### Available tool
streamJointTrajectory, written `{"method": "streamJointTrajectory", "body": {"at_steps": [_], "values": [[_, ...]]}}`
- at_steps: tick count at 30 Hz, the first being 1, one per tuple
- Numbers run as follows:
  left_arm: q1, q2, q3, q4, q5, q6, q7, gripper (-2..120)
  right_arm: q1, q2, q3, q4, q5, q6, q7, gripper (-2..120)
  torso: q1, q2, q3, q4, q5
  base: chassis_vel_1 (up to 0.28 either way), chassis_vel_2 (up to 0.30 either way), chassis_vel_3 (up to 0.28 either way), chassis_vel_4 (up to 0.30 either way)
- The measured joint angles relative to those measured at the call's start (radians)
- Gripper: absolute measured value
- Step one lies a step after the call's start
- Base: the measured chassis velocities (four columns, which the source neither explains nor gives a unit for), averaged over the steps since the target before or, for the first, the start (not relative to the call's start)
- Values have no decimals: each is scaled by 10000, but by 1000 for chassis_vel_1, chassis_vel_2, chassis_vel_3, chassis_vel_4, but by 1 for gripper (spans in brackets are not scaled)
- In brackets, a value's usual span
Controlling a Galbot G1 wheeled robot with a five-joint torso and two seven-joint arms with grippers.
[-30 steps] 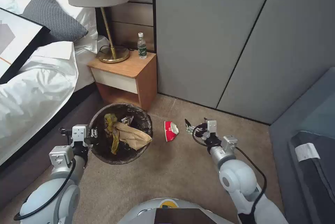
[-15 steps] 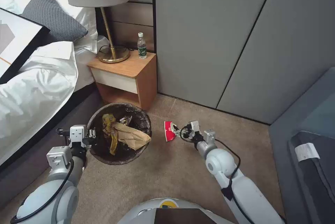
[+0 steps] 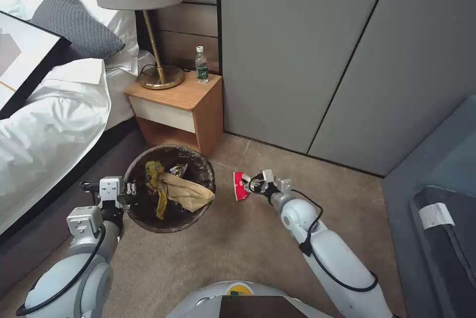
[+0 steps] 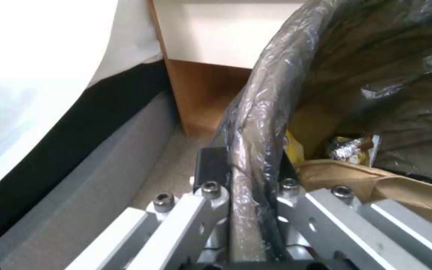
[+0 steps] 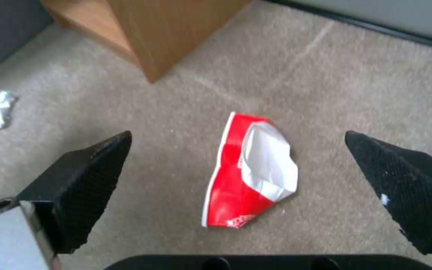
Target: Pick up the trash bin, then pick up the garbage from the floor and place it into the trash bin.
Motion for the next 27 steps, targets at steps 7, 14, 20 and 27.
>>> {"method": "streamJointTrajectory", "body": {"at_steps": [7, 14, 20, 27], "values": [[6, -2, 6, 0, 2, 0, -1, 4, 401, 241, -252, -1091, -145, 197, -43, 100, 0, 0, 0, 0, -1, 0, 0, 0, 0], [5, -4, 0, 0, 4, 0, 0, 4, 1013, 598, -547, -2314, -275, 388, -146, 100, 0, 0, -1, 0, 0, 0, 0, 0, 0], [3, -15, 13, 1, 20, 0, 1, 4, 1464, 889, -666, -3238, -358, 512, -232, 100, 0, 0, -1, 0, -1, 0, 0, 0, 0], [24, -13, 22, 5, 31, -6, 3, 4, 1873, 1177, -719, -4227, -474, 678, -318, 100, 0, 0, 0, -1, 0, 0, 0, 0, 0]]}}
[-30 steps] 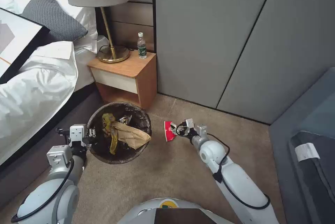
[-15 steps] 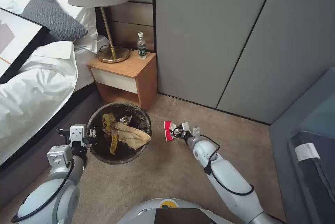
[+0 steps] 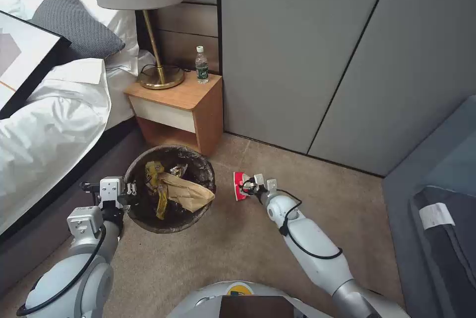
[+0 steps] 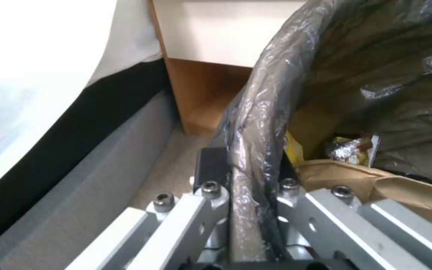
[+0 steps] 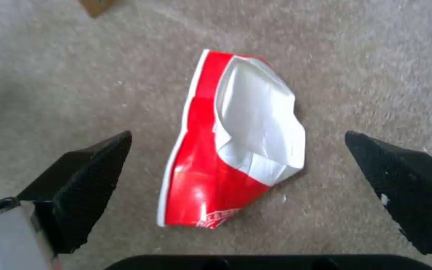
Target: Pick up the trash bin, then pick up the garbage from the floor and place it into the trash bin.
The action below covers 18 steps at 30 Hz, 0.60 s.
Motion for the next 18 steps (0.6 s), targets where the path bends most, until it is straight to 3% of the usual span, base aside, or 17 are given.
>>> {"method": "streamJointTrajectory", "body": {"at_steps": [18], "values": [[5, 56, 18, 53, -3, -8, 8, 4, 1394, 710, -66, -2335, -658, 422, -300, 100, 0, 0, 0, 1, 0, 0, 0, 0, 0]]}}
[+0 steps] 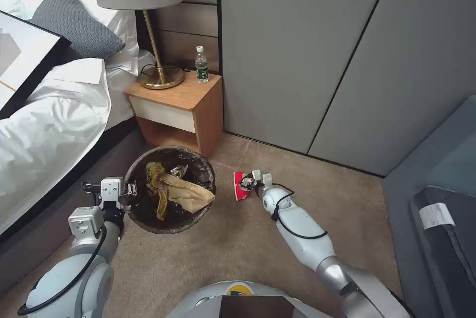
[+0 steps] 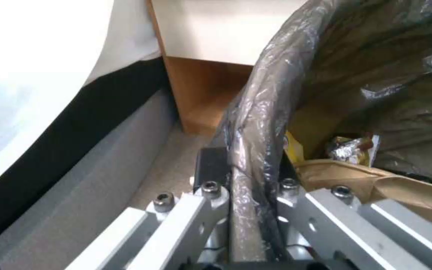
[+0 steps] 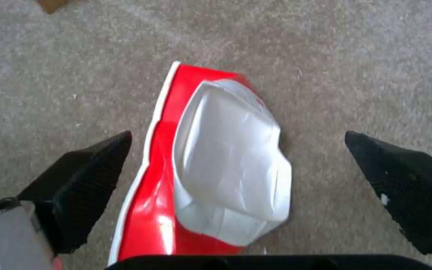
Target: Pick up the trash bin, then pick up the garbage from the floor and place it into the trash bin.
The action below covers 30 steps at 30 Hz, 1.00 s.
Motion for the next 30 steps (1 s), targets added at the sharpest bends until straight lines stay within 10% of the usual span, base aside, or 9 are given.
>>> {"method": "streamJointTrajectory", "body": {"at_steps": [11, 30], "values": [[-22, 7, -23, 56, 0, -12, 8, 4, 202, 263, 4, -419, -230, 30, -140, 84, 0, 0, 0, 0, 1, 0, 0, 0, 0], [-118, 31, 41, 210, 32, -35, 30, 4, -215, 224, 121, -392, -276, 148, -231, 14, -1, 0, -1, -1, 1, 0, 0, 0, 0]]}}
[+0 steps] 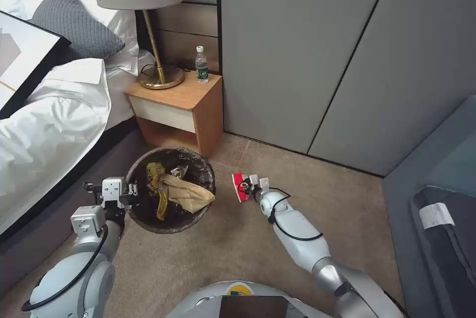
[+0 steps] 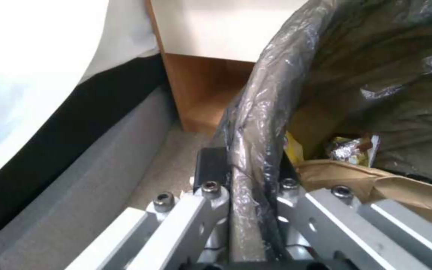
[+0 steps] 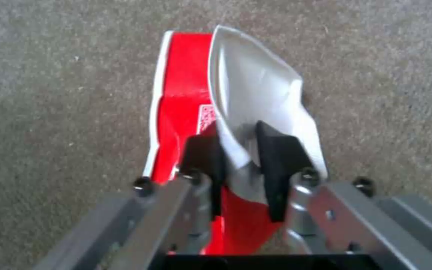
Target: Pick up the trash bin, then pick up the garbage from the floor and place it into the trash bin.
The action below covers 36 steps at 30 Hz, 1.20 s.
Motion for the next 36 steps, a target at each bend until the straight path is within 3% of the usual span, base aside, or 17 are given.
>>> {"method": "streamJointTrajectory", "body": {"at_steps": [3, 18, 23, 26, 36], "values": [[-34, 21, 16, 38, 2, -2, 3, 4, -3, -20, 13, 21, 0, 24, 7, 3, 0, 0, 0, 0, 0, 0, 0, 0, 0], [-106, 33, 35, 142, 6, -22, 13, 4, -98, -25, 94, 207, -130, 214, 142, 3, 0, 0, 0, 2, 1, 0, 0, 0, 0], [-136, 47, 33, 143, -3, -24, 18, 4, -523, -442, 199, 1593, -70, 140, 267, 3, 0, 0, 0, 1, 1, 0, 0, 0, 0], [-134, 50, 30, 143, -18, -25, 28, 4, -1071, -890, 399, 3403, 189, -169, 279, 3, 0, 0, 0, 2, 2, 0, 0, 0, 0], [-106, 132, -25, 147, -89, -26, 46, 4, -2268, -1905, 1160, 7024, 1085, -949, 315, 3, 0, 0, 0, 1, 2, 0, 0, 0, 0]]}}
